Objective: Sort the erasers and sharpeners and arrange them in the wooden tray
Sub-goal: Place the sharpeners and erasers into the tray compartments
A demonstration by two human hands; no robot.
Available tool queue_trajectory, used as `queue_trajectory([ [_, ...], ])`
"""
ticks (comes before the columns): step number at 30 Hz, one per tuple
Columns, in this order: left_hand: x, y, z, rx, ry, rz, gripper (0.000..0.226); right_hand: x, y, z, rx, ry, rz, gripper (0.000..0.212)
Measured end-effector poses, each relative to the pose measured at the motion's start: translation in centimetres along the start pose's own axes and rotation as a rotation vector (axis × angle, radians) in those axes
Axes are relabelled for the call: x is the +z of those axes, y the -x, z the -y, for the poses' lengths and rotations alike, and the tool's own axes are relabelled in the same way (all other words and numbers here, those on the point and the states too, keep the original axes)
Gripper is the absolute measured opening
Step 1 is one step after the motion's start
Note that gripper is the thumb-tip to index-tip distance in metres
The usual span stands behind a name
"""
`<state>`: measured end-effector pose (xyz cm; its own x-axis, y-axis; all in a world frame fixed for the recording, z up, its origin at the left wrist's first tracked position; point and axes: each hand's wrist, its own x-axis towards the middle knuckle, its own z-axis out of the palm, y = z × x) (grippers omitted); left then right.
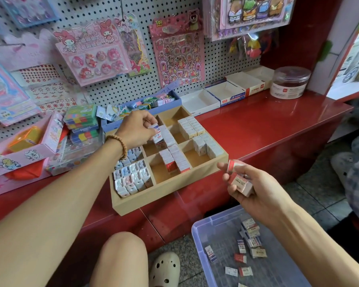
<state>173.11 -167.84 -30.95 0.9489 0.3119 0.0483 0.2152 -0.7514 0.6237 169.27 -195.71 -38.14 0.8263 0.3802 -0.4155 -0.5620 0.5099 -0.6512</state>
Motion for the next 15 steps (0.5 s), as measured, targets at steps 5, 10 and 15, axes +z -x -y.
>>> queue_trajectory([
  [5,0.7,-1.5,1.0,-0.01,-0.06,0.043,0.018,-0.5,-0.6,-0.1,-0.009,0.047,-0.006,0.023],
  [10,2.2,-2.4,2.3,0.039,-0.178,0.071,0.023,-0.5,-0.8,-0.1,-0.009,0.052,-0.016,0.015],
  [15,3.6,-2.6,3.6,0.094,-0.229,-0.055,0.026,-0.4,-1.1,-0.3,-0.002,0.042,-0.045,0.022],
])
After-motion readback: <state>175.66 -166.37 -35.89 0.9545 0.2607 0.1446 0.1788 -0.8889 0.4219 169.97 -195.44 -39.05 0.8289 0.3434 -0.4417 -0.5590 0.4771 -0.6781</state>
